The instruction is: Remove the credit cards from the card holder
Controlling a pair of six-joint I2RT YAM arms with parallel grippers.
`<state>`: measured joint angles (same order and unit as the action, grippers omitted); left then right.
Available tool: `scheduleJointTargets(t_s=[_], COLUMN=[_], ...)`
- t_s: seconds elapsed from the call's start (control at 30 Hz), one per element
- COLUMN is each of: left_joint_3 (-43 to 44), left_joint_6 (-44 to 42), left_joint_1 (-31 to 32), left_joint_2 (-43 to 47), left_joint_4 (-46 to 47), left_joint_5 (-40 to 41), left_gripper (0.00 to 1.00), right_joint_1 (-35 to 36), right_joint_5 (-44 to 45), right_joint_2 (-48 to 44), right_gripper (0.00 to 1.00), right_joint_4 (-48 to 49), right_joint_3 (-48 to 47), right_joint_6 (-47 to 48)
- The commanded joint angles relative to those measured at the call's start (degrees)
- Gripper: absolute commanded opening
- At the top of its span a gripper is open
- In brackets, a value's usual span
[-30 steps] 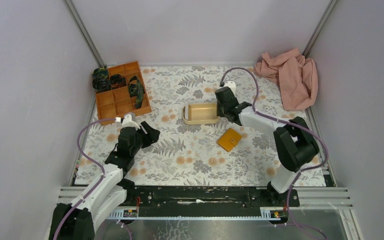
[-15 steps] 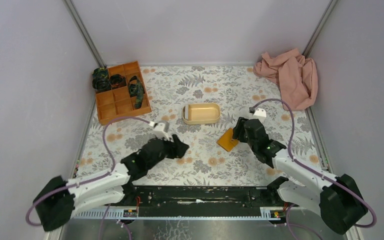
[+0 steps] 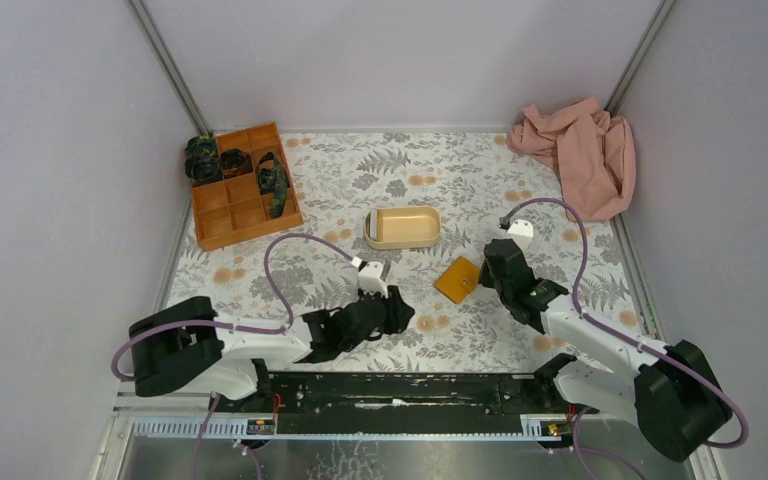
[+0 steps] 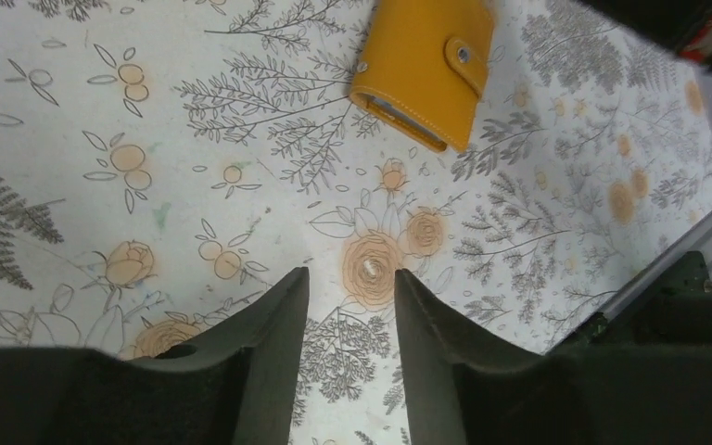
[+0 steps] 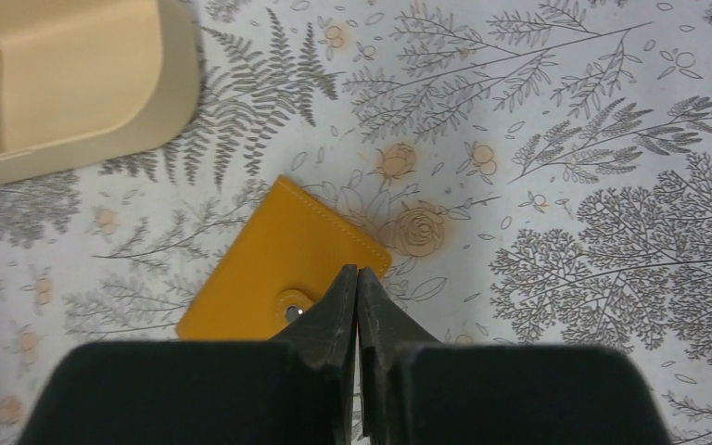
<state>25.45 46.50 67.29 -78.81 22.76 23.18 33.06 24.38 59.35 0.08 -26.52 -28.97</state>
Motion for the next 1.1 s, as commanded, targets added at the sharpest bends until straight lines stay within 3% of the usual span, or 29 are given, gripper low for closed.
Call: scheduleJointTargets(t_s=[0.0,0.07,0.13,0.27,0.33,0.53,0.67,0.87,1.07], left_joint_3=[-0.5,-0.1,1.3,4.1,6.2,9.6,8.9,6.3,2.2], left_joint_6=[7.0,8.2,8.9,10.7,12.2,11.8,13.9,9.9,9.5], left_joint_1=[1.4,4.1,7.6,10.8,10.9,11.1,11.0,11.0,11.0], left_joint_2=[5.6,8.6,10.3,9.5,8.1,4.7,5.4,9.2,12.7], left_joint_4=[-1.3,-4.5,-8.8,-15.4,-18.3,-18.5,-19.5,-18.0,-14.9], left_joint_5=[3.9,6.7,11.0,16.2,16.8,17.2,20.1,24.2,24.5], left_gripper=[0.63,0.9,0.96,0.97,0.96,0.95,0.93,0.94,0.94], right_joint_1=[-1.8,-4.0,-5.1,-5.3,-5.3,-5.3,-5.3,-3.7,-2.7], right_joint_5=[4.1,0.6,-0.4,-1.9,-3.1,-8.8,-13.5,-19.9,-15.6], right_joint_2=[4.4,6.5,8.4,11.0,11.3,11.9,13.4,13.9,10.7], right_gripper=[0.09,0.17,0.19,0.22,0.18,0.12,0.12,0.13,0.15], right_joint_4=[0.9,3.0,4.6,4.7,5.9,9.2,10.5,11.2,10.6], right_joint_3=[-2.3,-1.2,-0.7,-1.3,-0.6,1.6,1.9,1.5,1.1], right_joint_6=[-1.0,-1.9,-1.9,-1.2,-0.3,1.7,2.5,2.8,4.4])
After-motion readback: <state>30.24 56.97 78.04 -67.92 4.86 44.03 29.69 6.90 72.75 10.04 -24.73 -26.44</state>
